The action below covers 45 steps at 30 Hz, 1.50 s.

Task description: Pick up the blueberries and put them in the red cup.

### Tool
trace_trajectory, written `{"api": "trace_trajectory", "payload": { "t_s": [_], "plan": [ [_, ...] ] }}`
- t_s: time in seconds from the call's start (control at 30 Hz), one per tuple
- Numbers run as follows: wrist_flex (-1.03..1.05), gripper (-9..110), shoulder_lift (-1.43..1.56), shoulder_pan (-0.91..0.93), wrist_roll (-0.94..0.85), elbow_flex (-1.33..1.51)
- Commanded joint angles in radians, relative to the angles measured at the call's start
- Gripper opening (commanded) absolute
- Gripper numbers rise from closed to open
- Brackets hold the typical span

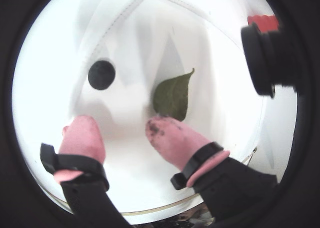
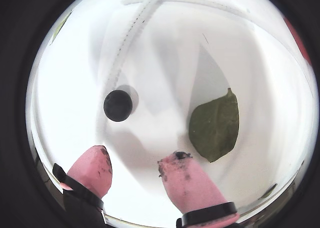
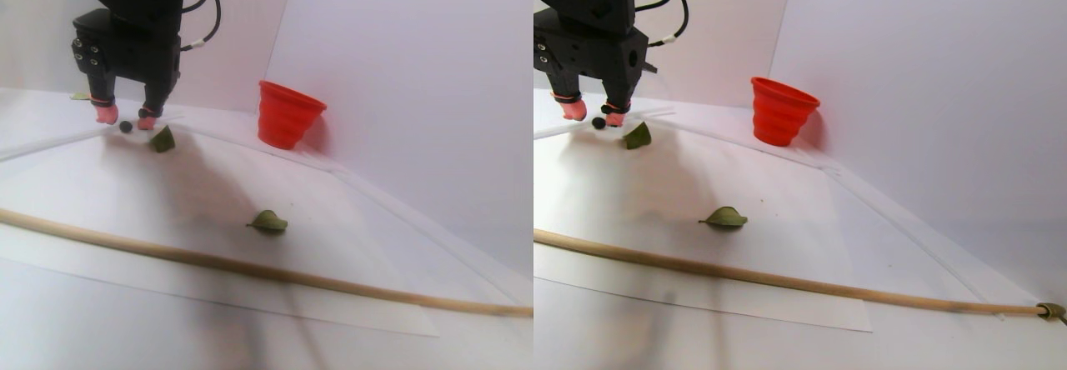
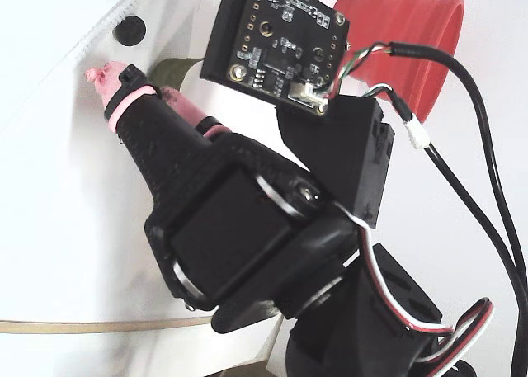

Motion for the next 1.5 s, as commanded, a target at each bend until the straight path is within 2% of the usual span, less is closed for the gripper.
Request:
{"api": "trace_trajectory", "payload": {
  "t_s": [0.0,1.47],
  "plan": [
    [-0.038,19,0.006,0.005,-0.005,-0.06],
    [-0.222,18,-0.133,-0.011,0.06,-0.129]
  ]
}}
